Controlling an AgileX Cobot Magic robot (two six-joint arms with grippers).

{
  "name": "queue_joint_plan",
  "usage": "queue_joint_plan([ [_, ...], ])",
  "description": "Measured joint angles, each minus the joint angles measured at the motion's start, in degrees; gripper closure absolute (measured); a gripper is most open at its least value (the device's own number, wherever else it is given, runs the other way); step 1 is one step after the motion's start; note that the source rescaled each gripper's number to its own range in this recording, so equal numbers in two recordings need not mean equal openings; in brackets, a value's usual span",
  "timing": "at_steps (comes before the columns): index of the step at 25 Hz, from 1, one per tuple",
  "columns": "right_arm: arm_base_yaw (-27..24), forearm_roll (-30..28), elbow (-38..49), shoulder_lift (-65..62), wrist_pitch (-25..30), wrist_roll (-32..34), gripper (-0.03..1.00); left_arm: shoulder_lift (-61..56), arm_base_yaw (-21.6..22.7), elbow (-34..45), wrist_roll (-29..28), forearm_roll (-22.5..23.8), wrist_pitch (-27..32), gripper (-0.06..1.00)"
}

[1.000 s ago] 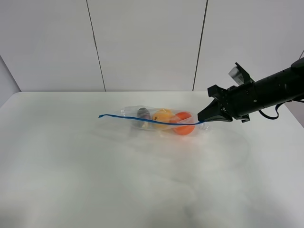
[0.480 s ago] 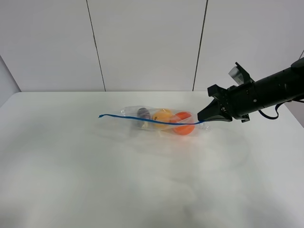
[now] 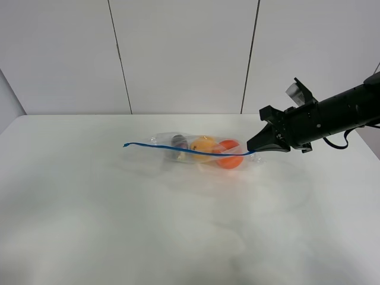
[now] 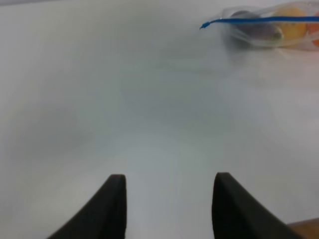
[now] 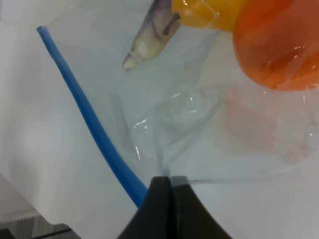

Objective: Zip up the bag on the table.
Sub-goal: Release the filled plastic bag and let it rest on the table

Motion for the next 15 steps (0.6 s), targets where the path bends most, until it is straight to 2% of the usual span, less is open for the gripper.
queue_joint_plan([
  [7,0.00,0.00,0.00,0.00,-0.06,0.00,0.97,-0.12,0.00,5.86,-1.80,-0.15,0.16,0.02],
  [15,0.00,0.00,0.00,0.00,-0.40,0.00,0.97,-0.12,0.00,6.12,-1.85,0.03,0.10,0.02],
])
